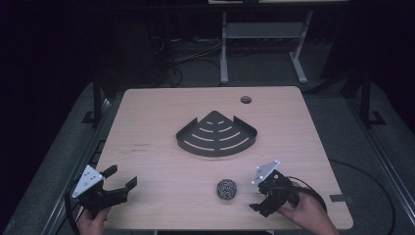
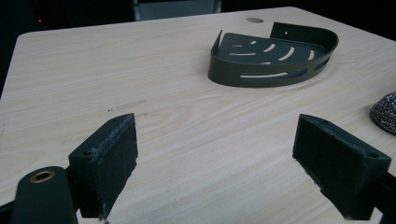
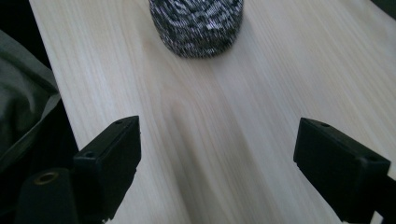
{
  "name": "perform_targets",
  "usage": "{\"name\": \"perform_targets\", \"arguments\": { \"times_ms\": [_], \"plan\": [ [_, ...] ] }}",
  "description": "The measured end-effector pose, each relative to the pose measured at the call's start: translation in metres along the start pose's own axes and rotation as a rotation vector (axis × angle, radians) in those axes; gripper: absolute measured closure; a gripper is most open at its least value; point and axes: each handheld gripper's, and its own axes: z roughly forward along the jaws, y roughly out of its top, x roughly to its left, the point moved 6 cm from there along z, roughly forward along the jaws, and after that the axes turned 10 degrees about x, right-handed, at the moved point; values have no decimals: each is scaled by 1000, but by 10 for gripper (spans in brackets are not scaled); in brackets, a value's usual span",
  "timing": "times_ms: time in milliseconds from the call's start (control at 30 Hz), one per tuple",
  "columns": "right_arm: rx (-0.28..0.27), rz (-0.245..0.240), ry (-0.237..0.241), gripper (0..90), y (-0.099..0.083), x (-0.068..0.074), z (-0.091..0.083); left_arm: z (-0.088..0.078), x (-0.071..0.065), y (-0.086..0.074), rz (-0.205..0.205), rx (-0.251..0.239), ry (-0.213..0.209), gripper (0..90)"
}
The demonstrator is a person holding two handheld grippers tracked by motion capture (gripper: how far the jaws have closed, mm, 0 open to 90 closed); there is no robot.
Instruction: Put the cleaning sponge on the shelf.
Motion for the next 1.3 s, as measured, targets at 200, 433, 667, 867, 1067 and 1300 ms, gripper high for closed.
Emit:
{"name": "perform_targets", "arguments": {
  "times_ms": [200,433,667,867,1067,1300],
  "plan": [
    [8,-51,5,144,19,4,3,0,1,0,-4,-1,1,132],
    [15,-70,22,145,34,6,7,1,0,1,-3,-3,-2,133],
    [33,-92,35,145,45,8,12,1,0,3,-4,-11,-7,132],
    [51,-109,46,145,57,9,15,0,1,3,-9,-13,-9,132],
    [53,-132,52,146,70,11,17,0,1,3,-9,-13,-7,132],
    [82,-136,58,148,78,10,26,0,2,3,-8,-13,-9,132]
  ]
}}
